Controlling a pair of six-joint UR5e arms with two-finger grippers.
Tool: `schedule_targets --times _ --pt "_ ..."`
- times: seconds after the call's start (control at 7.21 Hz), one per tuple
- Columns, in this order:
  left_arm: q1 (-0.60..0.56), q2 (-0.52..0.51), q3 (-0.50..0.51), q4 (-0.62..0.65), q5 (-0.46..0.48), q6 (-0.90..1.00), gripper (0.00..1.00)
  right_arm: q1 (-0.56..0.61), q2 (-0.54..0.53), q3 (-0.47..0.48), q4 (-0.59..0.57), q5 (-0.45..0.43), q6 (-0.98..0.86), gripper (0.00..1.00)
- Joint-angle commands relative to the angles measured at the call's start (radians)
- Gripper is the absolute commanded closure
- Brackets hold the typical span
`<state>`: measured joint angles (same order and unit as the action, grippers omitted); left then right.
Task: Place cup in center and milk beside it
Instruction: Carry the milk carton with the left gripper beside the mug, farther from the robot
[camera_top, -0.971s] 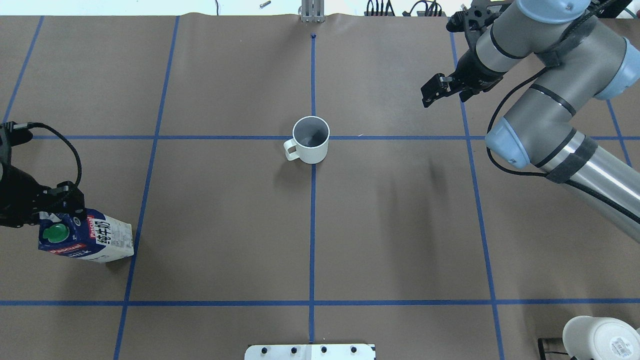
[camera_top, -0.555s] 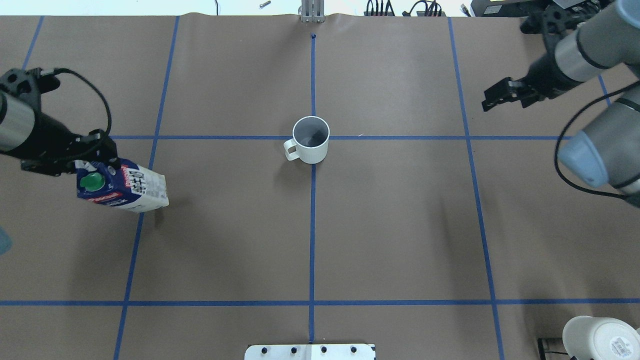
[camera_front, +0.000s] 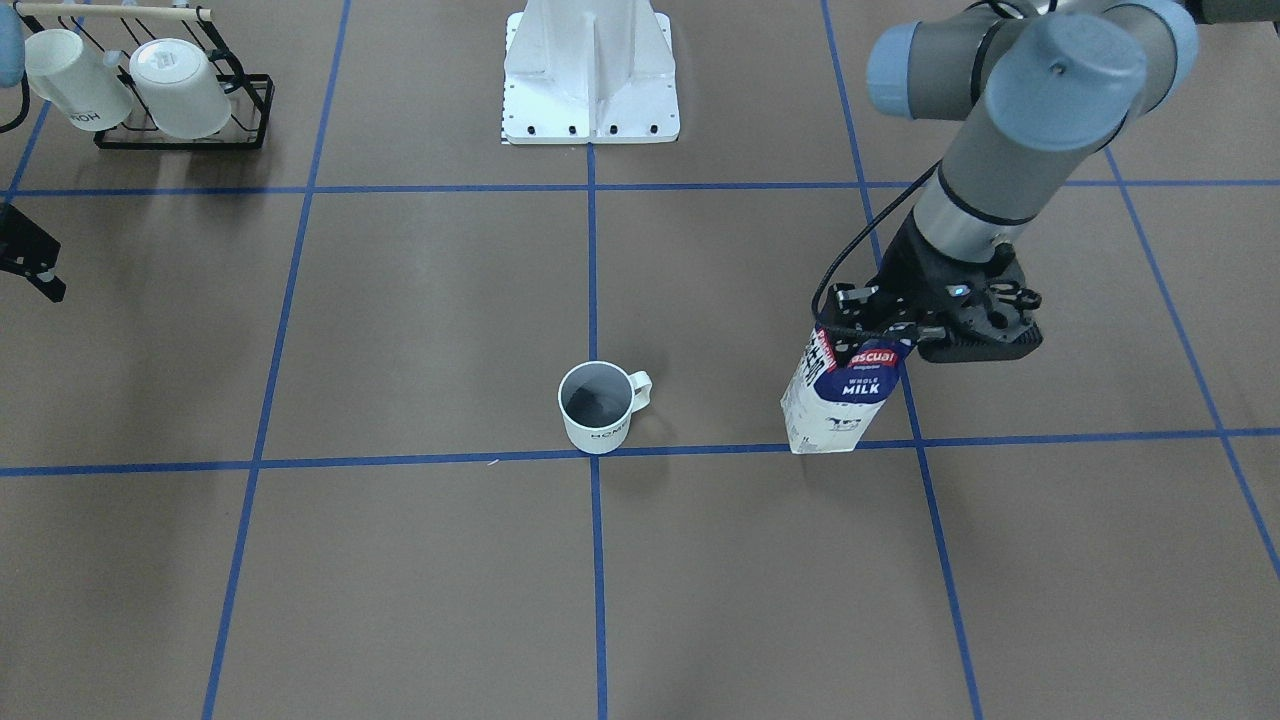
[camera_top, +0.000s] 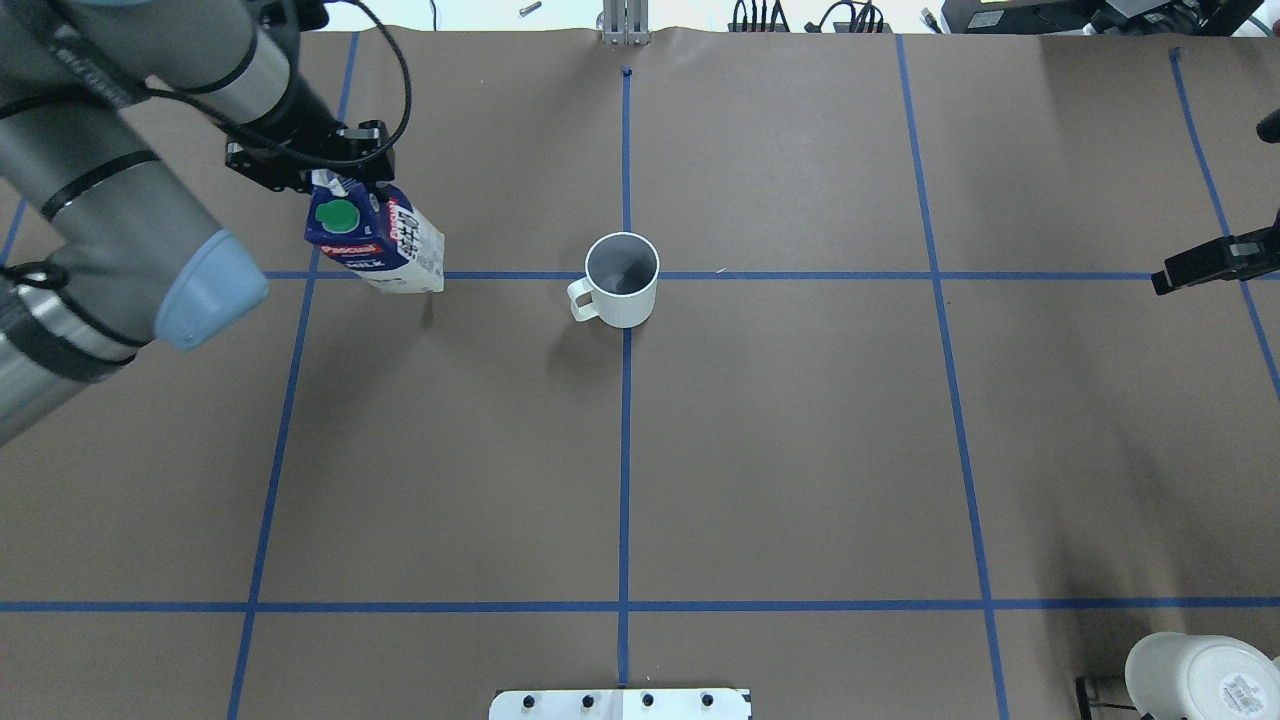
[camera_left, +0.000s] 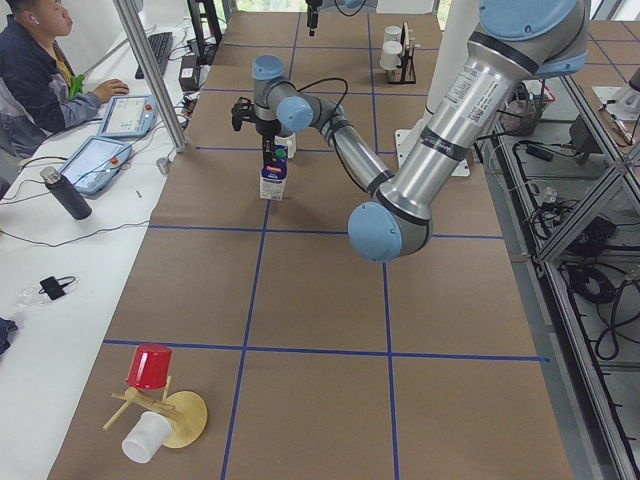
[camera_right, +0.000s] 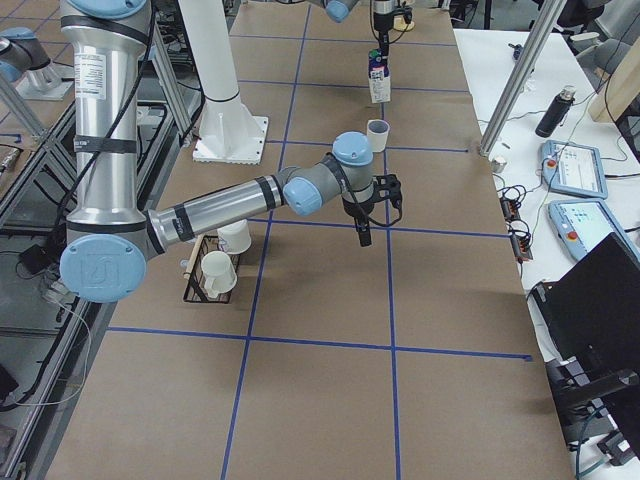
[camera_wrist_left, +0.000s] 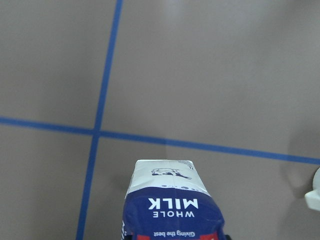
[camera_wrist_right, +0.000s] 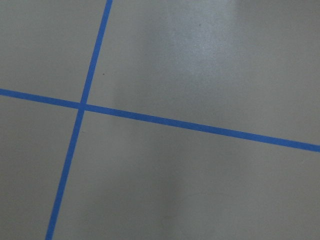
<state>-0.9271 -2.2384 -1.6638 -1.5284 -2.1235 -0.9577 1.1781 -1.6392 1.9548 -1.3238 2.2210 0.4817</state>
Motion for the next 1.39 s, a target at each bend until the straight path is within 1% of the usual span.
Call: schedule_targets --times 0.0,0.42,0.69,0.83,0.97,1.11,1.25 --pt "0.004 -0.236 0.282 -0.001 -0.004 0.036 0.67 0.023 -0.048 0.001 0.0 0.0 -0.027 0.0" --pt "0.03 -0.367 0.441 -0.01 -0.004 0.034 0.67 0.04 -0.056 -0.004 -0.002 -0.003 -0.028 0.0" --pt "0.051 -0.385 0.446 -0.009 -0.007 0.019 0.67 0.038 -0.056 -0.005 -0.002 -0.004 -0.028 0.0" --pt "0.053 -0.385 0.447 -0.009 -0.009 0.017 0.61 0.038 -0.056 -0.005 -0.002 -0.004 -0.026 0.0" --pt "0.068 -0.385 0.459 -0.009 -0.009 0.004 0.54 0.038 -0.056 -0.005 -0.002 -0.003 -0.026 0.0" --pt "0.07 -0.385 0.461 -0.009 -0.018 -0.004 0.13 0.037 -0.054 -0.005 -0.002 -0.003 -0.023 0.0" --pt "0.068 -0.385 0.458 -0.009 -0.03 -0.003 0.01 0.037 -0.054 -0.005 -0.002 -0.004 -0.023 0.0"
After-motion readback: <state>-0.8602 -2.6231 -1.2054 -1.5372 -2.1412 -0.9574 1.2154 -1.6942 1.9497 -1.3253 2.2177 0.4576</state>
